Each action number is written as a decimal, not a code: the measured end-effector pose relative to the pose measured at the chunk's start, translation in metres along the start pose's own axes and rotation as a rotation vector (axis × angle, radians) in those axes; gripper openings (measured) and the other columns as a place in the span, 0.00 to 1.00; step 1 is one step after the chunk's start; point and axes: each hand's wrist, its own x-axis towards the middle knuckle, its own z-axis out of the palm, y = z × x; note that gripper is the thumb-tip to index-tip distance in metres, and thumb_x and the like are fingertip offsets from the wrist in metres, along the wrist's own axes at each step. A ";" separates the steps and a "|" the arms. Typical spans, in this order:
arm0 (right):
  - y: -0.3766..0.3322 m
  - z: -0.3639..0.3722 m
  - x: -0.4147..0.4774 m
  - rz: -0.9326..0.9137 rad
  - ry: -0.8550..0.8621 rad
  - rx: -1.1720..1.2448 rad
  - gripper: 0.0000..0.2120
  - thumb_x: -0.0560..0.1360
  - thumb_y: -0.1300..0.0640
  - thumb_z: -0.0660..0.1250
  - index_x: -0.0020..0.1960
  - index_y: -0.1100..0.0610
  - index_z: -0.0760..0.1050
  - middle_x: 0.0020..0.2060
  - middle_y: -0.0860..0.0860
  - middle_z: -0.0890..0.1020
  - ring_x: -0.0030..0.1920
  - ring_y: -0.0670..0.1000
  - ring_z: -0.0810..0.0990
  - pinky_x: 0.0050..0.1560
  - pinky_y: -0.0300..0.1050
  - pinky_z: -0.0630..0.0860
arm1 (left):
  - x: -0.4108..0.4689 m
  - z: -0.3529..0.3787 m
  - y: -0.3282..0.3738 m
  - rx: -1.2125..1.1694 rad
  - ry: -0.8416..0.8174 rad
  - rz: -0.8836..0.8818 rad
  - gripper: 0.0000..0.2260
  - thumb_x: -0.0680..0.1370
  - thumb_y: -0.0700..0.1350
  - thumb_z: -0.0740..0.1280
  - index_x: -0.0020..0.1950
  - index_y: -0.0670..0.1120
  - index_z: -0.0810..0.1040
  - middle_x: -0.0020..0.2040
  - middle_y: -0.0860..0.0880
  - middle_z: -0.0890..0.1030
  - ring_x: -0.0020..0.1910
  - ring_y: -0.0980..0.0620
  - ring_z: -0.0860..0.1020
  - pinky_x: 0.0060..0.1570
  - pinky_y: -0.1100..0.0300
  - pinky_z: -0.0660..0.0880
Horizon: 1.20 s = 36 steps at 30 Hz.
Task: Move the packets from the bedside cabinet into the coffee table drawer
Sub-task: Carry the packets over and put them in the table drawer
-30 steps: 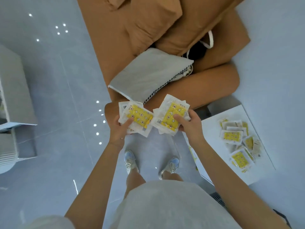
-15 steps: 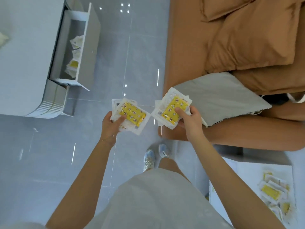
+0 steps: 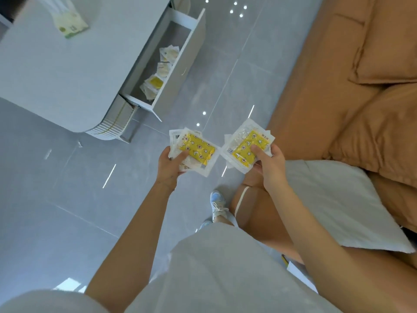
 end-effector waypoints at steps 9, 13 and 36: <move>-0.065 0.078 0.076 0.028 -0.092 -0.082 0.14 0.74 0.62 0.70 0.59 0.57 0.75 0.50 0.52 0.83 0.44 0.50 0.84 0.44 0.44 0.83 | 0.080 -0.023 0.055 -0.100 0.150 -0.018 0.14 0.75 0.40 0.70 0.60 0.44 0.74 0.54 0.45 0.81 0.51 0.45 0.81 0.49 0.47 0.80; -0.084 0.125 0.109 0.029 -0.102 -0.115 0.15 0.74 0.61 0.71 0.59 0.56 0.75 0.50 0.52 0.82 0.44 0.50 0.83 0.45 0.45 0.82 | 0.127 -0.036 0.086 -0.125 0.170 -0.029 0.17 0.75 0.40 0.70 0.62 0.43 0.73 0.55 0.44 0.81 0.50 0.45 0.81 0.51 0.45 0.79; -0.250 0.380 0.349 -0.020 -0.295 -0.366 0.13 0.74 0.61 0.70 0.58 0.57 0.73 0.51 0.54 0.82 0.45 0.50 0.84 0.36 0.40 0.81 | 0.367 -0.030 0.236 -0.441 0.382 -0.139 0.20 0.75 0.37 0.68 0.66 0.43 0.70 0.57 0.44 0.79 0.47 0.48 0.81 0.40 0.54 0.82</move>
